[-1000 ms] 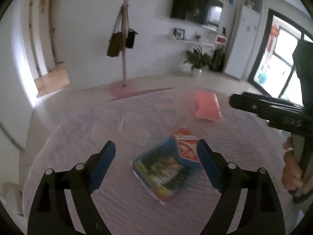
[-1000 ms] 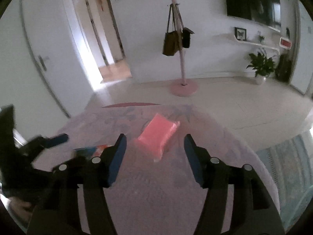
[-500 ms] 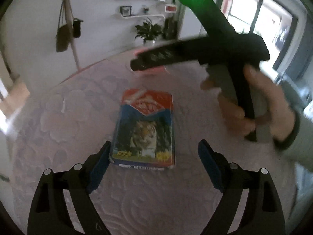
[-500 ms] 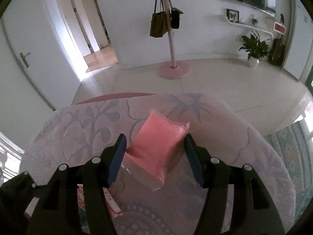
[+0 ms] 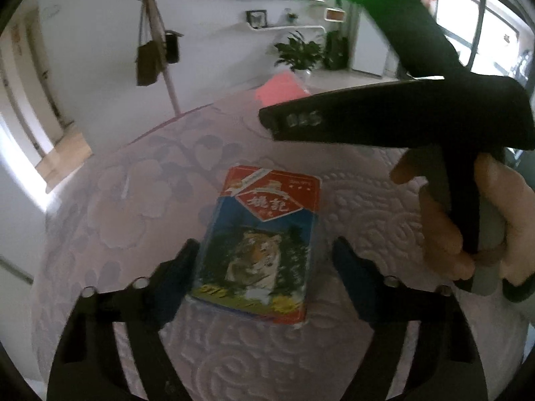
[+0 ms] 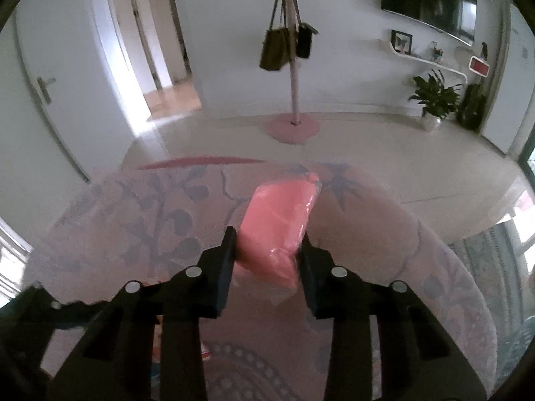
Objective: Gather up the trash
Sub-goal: 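Grasp the tiger-print card box with the left tool while the right tool grasps the pink packet, then carry the box and pink packet over the blue basket and open both tools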
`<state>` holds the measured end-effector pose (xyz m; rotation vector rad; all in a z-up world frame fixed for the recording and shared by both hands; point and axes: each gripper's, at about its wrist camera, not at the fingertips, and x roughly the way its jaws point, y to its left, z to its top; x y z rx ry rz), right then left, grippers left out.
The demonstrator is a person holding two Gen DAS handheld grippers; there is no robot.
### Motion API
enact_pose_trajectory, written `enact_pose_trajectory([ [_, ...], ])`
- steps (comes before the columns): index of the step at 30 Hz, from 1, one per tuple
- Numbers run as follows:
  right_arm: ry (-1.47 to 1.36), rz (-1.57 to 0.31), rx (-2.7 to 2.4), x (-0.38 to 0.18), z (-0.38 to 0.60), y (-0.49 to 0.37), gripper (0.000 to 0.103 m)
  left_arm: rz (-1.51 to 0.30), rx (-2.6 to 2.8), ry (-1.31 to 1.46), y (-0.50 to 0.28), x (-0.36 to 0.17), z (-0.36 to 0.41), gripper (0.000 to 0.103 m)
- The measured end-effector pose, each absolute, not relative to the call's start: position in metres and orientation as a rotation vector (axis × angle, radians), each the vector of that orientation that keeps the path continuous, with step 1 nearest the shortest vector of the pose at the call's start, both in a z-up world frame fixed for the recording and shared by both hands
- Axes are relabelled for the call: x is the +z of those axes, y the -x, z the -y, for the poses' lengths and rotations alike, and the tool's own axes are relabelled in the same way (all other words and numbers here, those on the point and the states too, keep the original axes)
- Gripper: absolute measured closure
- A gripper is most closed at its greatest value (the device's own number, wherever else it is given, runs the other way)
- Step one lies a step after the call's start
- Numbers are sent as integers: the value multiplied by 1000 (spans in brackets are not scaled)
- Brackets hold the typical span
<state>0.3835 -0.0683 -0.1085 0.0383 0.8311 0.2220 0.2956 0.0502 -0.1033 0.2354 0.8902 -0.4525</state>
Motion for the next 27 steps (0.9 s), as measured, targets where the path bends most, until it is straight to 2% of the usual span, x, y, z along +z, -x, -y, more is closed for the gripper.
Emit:
enact_pose_trajectory([
  [2, -57, -767, 256, -101, 72, -375, 71, -895, -443, -209, -290, -100, -55, 42],
  [5, -56, -710, 255, -93, 74, -363, 71, -866, -412, -166, -281, -93, -60, 44],
  [9, -46, -731, 245, -85, 84, -350, 71, -813, -393, -117, -262, -77, -59, 44],
  [14, -124, -713, 233, -55, 132, -316, 71, -732, -427, -26, -244, -49, -47, 44],
  [21, -228, -708, 161, -20, 230, -240, 71, -562, -527, 23, -205, 0, 15, 44],
  [27, -163, -610, -33, -1, 301, -171, 71, -534, -682, 35, -180, 18, 101, 43],
])
